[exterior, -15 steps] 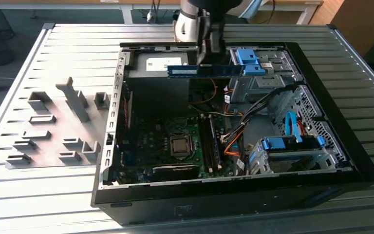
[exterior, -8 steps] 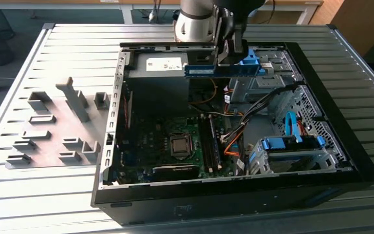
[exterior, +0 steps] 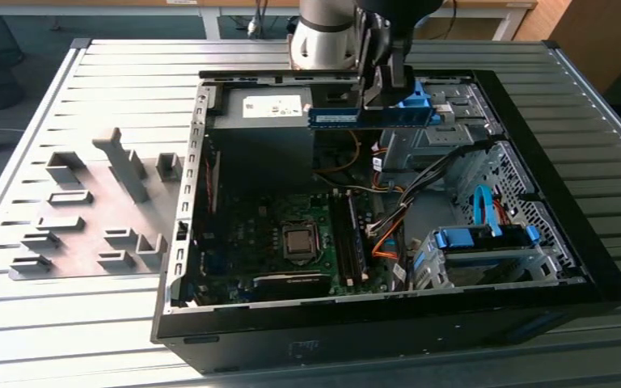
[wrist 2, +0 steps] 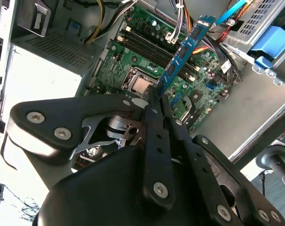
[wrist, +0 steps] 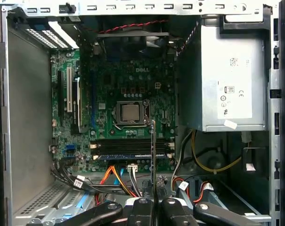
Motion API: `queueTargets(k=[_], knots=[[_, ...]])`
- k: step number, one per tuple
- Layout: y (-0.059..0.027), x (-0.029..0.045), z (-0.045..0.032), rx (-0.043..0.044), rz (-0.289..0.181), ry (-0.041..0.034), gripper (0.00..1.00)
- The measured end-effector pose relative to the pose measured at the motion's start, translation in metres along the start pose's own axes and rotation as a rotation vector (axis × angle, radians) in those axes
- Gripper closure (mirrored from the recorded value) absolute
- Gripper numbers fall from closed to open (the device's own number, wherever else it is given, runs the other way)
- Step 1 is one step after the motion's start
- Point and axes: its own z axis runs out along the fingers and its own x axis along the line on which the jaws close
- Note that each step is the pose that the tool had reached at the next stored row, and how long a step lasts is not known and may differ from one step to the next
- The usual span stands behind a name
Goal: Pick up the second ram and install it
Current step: 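Pick up the second ram and move it above second insertion slot, then insert the second ram into the second slot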
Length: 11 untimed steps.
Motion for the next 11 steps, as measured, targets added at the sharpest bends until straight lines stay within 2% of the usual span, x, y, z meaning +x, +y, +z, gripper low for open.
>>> queueTargets(k=[11], knots=[[-0.0026, -0.0001, 0.0, 0.0001, 0.0, -0.0001, 0.86]])
